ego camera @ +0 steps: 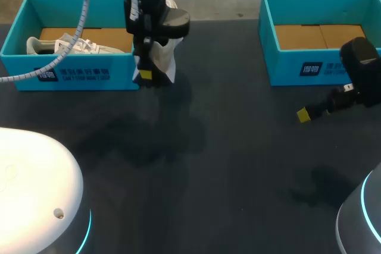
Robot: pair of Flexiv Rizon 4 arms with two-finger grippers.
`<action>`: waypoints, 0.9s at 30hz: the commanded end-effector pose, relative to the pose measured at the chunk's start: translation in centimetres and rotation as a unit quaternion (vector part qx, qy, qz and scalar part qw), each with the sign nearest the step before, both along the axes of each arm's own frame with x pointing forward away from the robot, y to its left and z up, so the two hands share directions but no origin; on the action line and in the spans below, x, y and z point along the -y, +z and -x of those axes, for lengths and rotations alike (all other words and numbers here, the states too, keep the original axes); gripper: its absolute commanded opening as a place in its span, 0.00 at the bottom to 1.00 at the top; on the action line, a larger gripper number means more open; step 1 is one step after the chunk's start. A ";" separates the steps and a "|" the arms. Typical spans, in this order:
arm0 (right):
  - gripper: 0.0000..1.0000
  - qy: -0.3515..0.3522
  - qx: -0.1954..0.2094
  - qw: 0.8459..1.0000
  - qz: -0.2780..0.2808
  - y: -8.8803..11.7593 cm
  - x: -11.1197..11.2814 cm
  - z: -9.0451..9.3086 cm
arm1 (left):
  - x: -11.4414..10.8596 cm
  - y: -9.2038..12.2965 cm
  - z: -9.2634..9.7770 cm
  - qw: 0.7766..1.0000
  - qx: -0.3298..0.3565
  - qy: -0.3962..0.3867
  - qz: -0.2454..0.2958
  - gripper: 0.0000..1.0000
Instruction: Take the shoe out of the shoebox, open the shoe tongue, remove and reinsert the insole, then place the shoe into the shoebox
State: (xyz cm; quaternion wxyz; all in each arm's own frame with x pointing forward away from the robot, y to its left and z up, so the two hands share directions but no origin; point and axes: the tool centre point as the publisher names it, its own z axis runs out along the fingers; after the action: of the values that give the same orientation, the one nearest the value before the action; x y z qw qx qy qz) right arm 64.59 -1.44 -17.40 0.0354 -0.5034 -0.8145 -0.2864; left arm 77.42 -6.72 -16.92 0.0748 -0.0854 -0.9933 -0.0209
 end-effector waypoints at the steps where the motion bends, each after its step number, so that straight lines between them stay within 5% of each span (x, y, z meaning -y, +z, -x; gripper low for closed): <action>1: 1.00 -0.001 0.001 1.000 0.000 -0.1 0.1 0.2 | -1.8 0.1 -2.2 1.000 -0.012 -0.006 -0.002 0.00; 16: 1.00 -0.001 0.001 1.000 0.000 -0.1 0.1 0.2 | -7.6 1.2 -8.8 1.000 -0.008 -0.009 -0.008 0.00; 27: 1.00 -0.001 0.001 1.000 0.000 -0.1 0.1 0.2 | -12.7 0.4 -11.9 1.000 -0.016 -0.010 -0.014 0.00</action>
State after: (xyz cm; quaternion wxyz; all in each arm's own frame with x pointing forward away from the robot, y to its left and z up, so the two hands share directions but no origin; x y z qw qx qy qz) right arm 64.60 -1.44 -17.40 0.0354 -0.5035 -0.8144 -0.2863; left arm 88.80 4.62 -16.75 0.0899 -0.0930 -0.9906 -0.0435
